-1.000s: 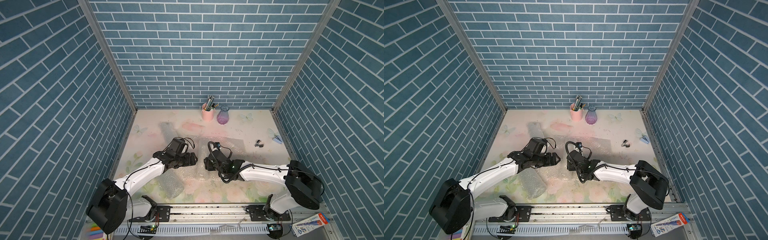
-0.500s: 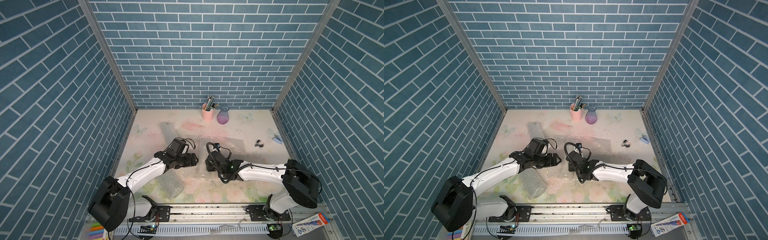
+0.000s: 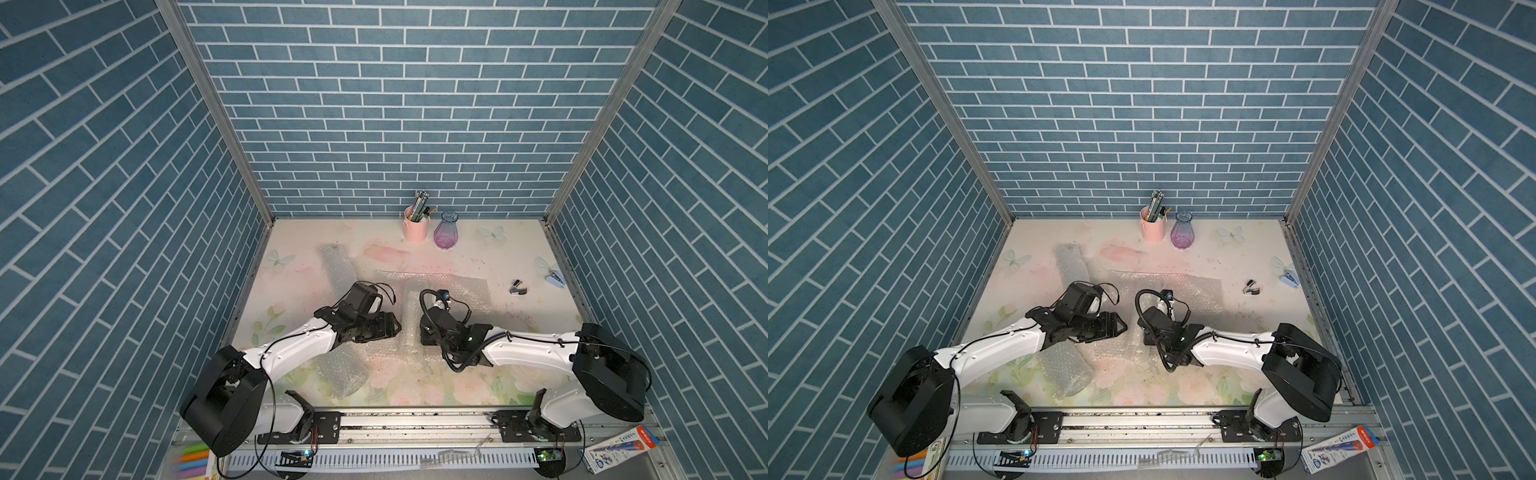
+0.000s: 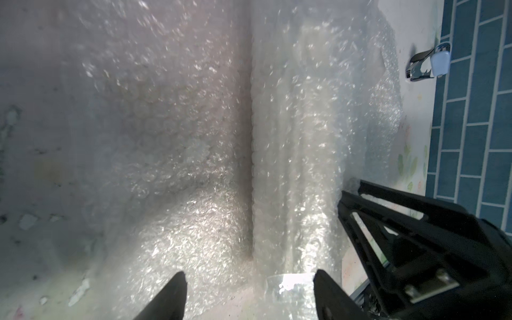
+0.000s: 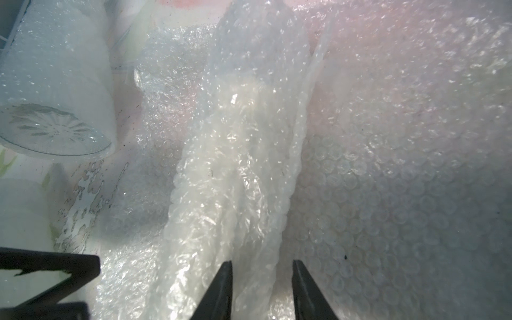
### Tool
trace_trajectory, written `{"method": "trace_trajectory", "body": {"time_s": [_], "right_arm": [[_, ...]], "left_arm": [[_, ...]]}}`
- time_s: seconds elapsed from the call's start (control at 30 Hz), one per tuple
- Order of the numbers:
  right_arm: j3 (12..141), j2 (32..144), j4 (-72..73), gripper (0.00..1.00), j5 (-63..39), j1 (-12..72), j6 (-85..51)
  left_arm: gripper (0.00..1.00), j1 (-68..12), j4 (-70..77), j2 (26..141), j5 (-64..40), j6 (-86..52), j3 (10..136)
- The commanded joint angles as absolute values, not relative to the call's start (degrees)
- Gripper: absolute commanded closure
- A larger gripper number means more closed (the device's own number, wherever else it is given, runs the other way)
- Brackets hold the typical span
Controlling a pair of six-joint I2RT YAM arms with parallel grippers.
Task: Unwrap the vase from the bubble wrap
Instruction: Unwrap the bubble wrap.
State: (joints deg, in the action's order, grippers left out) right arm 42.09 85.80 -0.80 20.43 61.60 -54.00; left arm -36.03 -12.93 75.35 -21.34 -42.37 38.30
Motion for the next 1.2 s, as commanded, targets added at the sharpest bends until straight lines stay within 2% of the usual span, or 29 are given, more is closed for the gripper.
{"method": "trace_trajectory", "body": {"time_s": [0.0, 0.6, 0.8, 1.17], "right_arm": [[40.97, 84.47, -0.56, 0.64, 22.06, 61.44, -56.33], [41.57, 85.12, 0.44, 0.64, 22.06, 61.15, -56.03], [41.24, 84.81, 0.32, 0.64, 22.22, 61.04, -55.99], [41.48, 85.42, 0.44, 0.64, 22.16, 60.89, -55.73]], "left_arm": [[0.3, -37.08, -10.73, 75.62, -22.06, -45.37, 37.45], [0.52, -40.34, 1.41, 74.62, -22.57, -56.89, 31.27], [0.64, -40.53, 4.12, 74.58, -24.02, -59.05, 30.67], [0.92, -40.51, -0.67, 72.41, -22.41, -56.5, 33.0]]}}
